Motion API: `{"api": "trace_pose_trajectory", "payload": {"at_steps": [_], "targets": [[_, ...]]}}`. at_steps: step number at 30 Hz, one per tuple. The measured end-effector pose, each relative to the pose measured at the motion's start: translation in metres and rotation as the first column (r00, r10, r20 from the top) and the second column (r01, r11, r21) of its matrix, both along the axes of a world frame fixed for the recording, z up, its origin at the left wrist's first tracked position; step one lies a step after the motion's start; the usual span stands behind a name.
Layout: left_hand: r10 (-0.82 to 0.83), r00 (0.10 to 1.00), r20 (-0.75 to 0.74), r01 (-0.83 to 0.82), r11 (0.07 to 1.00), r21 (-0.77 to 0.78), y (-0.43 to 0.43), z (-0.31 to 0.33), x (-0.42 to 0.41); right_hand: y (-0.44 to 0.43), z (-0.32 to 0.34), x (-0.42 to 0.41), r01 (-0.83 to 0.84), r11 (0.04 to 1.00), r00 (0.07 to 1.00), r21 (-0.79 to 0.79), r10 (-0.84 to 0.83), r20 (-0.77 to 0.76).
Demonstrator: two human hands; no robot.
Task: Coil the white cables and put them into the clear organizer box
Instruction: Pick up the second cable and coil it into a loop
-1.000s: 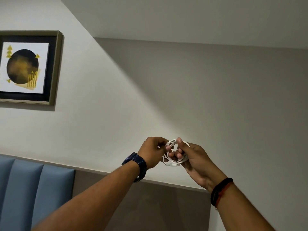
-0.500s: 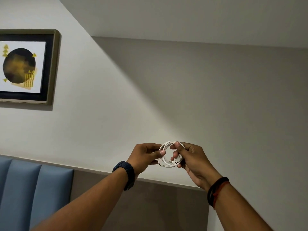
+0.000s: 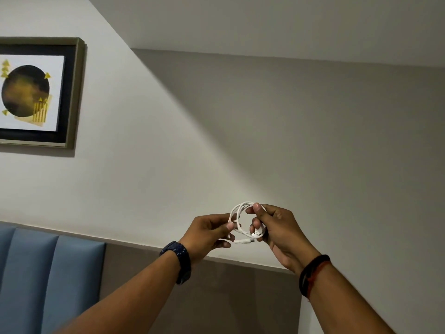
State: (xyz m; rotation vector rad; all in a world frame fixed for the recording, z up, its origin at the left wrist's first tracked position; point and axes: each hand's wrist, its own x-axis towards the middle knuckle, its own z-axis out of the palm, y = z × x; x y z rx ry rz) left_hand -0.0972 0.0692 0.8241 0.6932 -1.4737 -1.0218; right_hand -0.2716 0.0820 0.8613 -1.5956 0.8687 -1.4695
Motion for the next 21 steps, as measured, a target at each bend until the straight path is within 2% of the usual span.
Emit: {"api": "trace_pose_trajectory", "payload": {"at_steps": [2,4,9,11,16,19,21], "targets": [[-0.041,0.998,0.043,0.041,0.999,0.017,-0.002,-0.003,0.003,-0.001,0.0,-0.001,0.004,1.0,1.0,0.005,-0.004,0.011],[-0.008,0.996,0.092,0.006,1.0,0.019,-0.002,-0.005,0.004,-0.001,-0.001,-0.002,-0.007,1.0,1.0,0.013,0.007,0.021],[0.284,0.957,0.065,-0.283,0.959,-0.032,-0.007,-0.004,0.0,-0.001,-0.002,-0.001,-0.049,0.997,0.999,0.052,0.048,0.018],[0.326,0.945,0.014,-0.325,0.945,-0.016,-0.008,-0.003,-0.003,-0.001,-0.003,0.002,-0.071,0.996,0.997,0.061,0.071,0.006],[0.222,0.96,-0.171,-0.21,0.974,0.087,-0.005,-0.004,-0.01,-0.001,-0.002,0.007,-0.004,1.0,1.0,0.005,0.004,-0.025],[0.15,0.93,-0.335,-0.108,0.984,0.141,-0.006,-0.006,-0.008,-0.002,-0.004,0.007,0.071,0.996,0.996,-0.053,-0.074,-0.044],[0.098,0.918,-0.384,-0.047,0.989,0.139,-0.005,-0.006,-0.007,-0.003,-0.006,0.007,0.109,0.991,0.993,-0.074,-0.112,-0.044]]}}
